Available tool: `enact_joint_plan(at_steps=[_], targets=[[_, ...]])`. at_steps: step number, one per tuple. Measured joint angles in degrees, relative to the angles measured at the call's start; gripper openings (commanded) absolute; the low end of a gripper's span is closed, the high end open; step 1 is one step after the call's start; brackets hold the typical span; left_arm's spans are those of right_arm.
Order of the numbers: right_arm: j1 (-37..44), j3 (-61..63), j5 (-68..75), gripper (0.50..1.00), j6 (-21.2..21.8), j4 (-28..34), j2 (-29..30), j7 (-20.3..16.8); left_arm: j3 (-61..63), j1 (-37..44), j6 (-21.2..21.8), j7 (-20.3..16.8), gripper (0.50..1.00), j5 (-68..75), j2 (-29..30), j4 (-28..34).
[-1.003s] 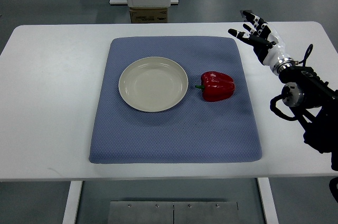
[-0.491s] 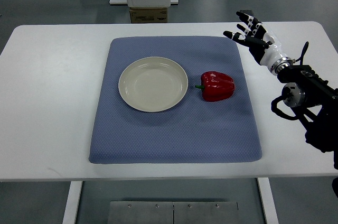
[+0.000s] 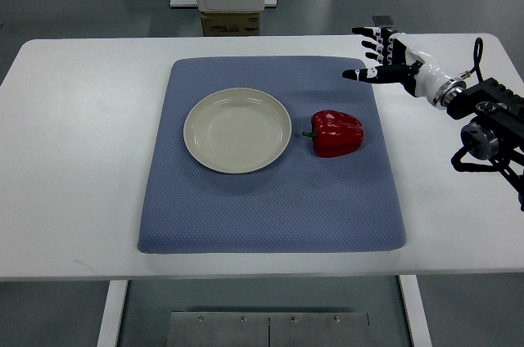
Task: Place red pepper on plate with right hand
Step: 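Reach the right hand down over the red bell pepper, then close the right hand's fingers around the red pepper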
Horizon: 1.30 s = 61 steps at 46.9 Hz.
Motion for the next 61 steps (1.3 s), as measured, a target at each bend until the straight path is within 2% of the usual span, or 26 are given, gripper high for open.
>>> enact_joint_plan(at_steps=[12,27,61], targets=[[3.3,-7.6,-7.2,0.991,-0.1,6.1,-2.1,1.4,0.0,0.0,0.0,0.0,1.000,0.0,0.0,0.0],[5.6,-14.7,-15.3,0.989,-0.3,6.3,-2.3,2.0,0.0,0.0,0.0,0.0,1.000,0.0,0.0,0.0],[6.8,-21.6,-20.3,0.964,-2.0,5.7,-2.2,2.0,0.0,0.0,0.0,0.0,1.000,0.0,0.0,0.0]])
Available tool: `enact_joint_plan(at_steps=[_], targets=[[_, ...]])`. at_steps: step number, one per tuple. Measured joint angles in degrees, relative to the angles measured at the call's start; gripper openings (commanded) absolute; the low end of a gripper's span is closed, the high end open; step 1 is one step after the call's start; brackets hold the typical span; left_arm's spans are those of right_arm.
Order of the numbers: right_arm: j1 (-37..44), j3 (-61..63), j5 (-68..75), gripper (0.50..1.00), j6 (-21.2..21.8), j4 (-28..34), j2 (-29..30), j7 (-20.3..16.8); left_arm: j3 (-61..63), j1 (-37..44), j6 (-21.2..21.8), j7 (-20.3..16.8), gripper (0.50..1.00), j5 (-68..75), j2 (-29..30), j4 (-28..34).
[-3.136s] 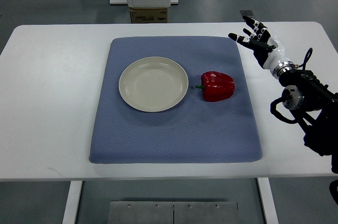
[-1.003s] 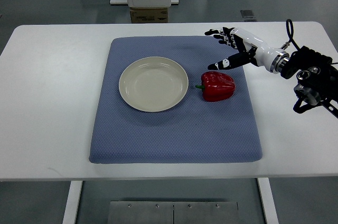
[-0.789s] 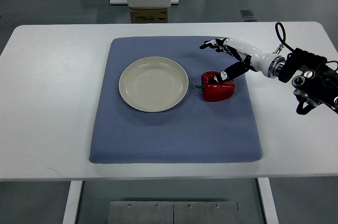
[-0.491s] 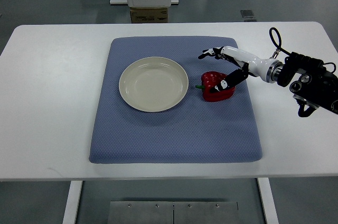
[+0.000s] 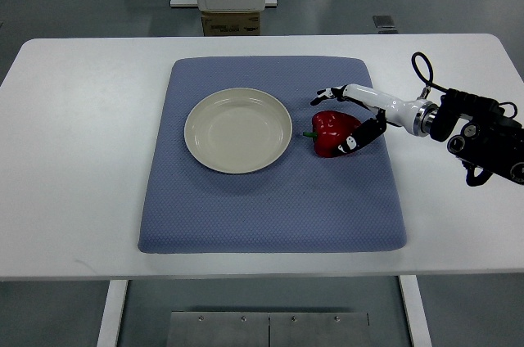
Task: Place red pepper on plate with right hand
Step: 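Close the right hand's fingers around the red pepper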
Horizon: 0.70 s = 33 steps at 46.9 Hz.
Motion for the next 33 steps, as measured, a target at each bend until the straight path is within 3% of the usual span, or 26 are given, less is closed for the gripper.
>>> enact_joint_plan(at_steps=[11,20,23,30,33], targets=[[-0.2,-1.4,-0.1,0.943,-2.1,-0.3,0.3,0.0,0.0,0.0,0.0,0.0,1.000,0.0,0.0,0.0],[-0.6,-1.9,-0.1,0.864,-2.2,-0.3,0.4,0.0,0.0,0.0,0.0,0.0,1.000,0.0,0.0,0.0],[-0.6,-2.3,-0.1,0.799,-2.2,-0.3,0.4,0.1,0.0,0.0,0.0,0.0,1.000,0.0,0.0,0.0],[-0.4,-2.7,-0.1,0.500,-2.2,-0.3,0.5,1.6,0.0,0.0,0.0,0.0,1.000,0.0,0.0,0.0],[-0.3,-2.7,-0.1,0.500,-2.2,-0.3,0.5,1.6,0.0,0.0,0.0,0.0,1.000,0.0,0.0,0.0]])
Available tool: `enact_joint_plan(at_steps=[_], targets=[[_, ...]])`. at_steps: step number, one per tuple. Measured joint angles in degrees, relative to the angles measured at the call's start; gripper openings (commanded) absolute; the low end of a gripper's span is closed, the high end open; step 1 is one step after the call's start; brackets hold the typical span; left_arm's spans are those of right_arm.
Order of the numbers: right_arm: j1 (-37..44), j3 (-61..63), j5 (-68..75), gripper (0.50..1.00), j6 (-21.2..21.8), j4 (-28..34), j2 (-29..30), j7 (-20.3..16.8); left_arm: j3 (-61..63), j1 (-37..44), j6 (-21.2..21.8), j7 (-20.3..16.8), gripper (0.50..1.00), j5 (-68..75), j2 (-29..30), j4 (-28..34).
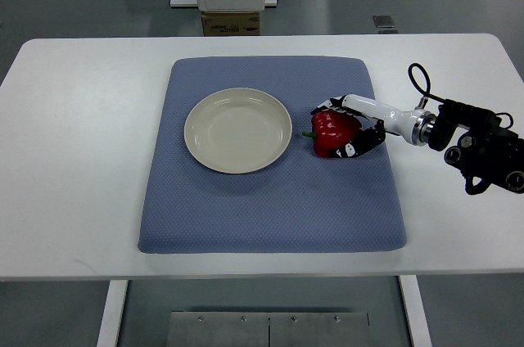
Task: Place red pepper on plate with right hand
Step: 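Close the right hand's fingers around the red pepper, then lift the pepper and carry it with the right hand onto the plate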
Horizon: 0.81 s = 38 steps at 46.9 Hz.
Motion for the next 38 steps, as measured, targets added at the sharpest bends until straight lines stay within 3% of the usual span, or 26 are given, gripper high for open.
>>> enact_joint_plan(at_steps=[20,38], targets=[[2.6,0.7,0.3,0.500,-1.8,-0.1,0.2,-2.3,0.0,0.0,0.0,0.0,1.000,0.0,0.0,0.0],[8.0,0.7,1.5,0.500,-2.4,-1.0,7.1,-8.7,0.0,0.0,0.0,0.0,1.000,0.0,0.0,0.0]])
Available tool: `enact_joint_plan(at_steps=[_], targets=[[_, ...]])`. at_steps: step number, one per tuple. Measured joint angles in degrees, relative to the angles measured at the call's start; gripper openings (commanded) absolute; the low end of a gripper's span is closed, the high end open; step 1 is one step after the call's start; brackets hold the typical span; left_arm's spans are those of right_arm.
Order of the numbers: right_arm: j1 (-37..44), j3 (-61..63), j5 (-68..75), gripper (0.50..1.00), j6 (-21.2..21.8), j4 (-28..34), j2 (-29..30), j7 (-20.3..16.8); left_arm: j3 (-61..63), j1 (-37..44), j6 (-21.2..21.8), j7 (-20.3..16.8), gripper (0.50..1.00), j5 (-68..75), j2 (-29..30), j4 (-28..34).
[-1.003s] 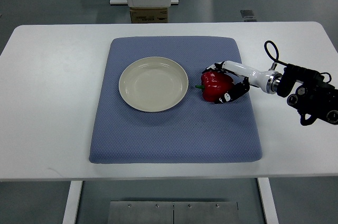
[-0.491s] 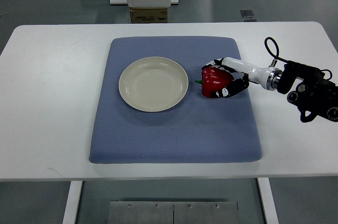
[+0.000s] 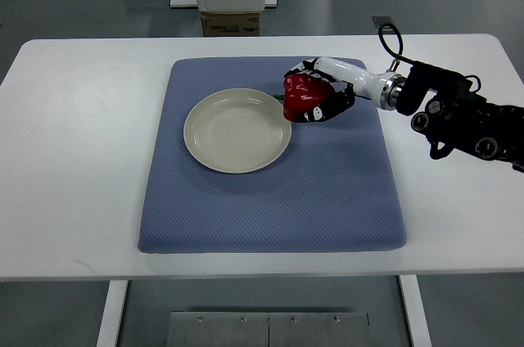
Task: Place red pepper on plate with right hand
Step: 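Lift the pepper and carry it with the right hand onto the plate, then lower the pepper onto the plate and open the right hand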
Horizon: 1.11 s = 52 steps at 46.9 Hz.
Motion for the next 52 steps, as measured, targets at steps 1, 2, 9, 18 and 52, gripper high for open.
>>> enact_joint_plan(at_steps=[1,2,9,18,52], targets=[[0.1,0.0,0.1,0.500,0.0,-0.2,0.5,-0.3,0.0,0.0,0.0,0.0,1.000,0.0,0.0,0.0],[0.1,0.0,0.1,0.500,0.0,-0.4,0.9,-0.6,0.0,0.0,0.0,0.0,1.000,0.0,0.0,0.0],[0.8,-0.1,0.1,0.500,0.0,-0.5,3.2,-1.9,0.0,0.0,0.0,0.0,1.000,0.0,0.0,0.0],[1.2,-0.1,0.1,0.500,0.0,-0.5,6.4,-3.4,0.0,0.0,0.0,0.0,1.000,0.0,0.0,0.0],[0.9,1.3,1.9,0.500,-1.2,-3.6,15.1,-10.1,0.0,0.0,0.0,0.0,1.000,0.0,0.0,0.0]])
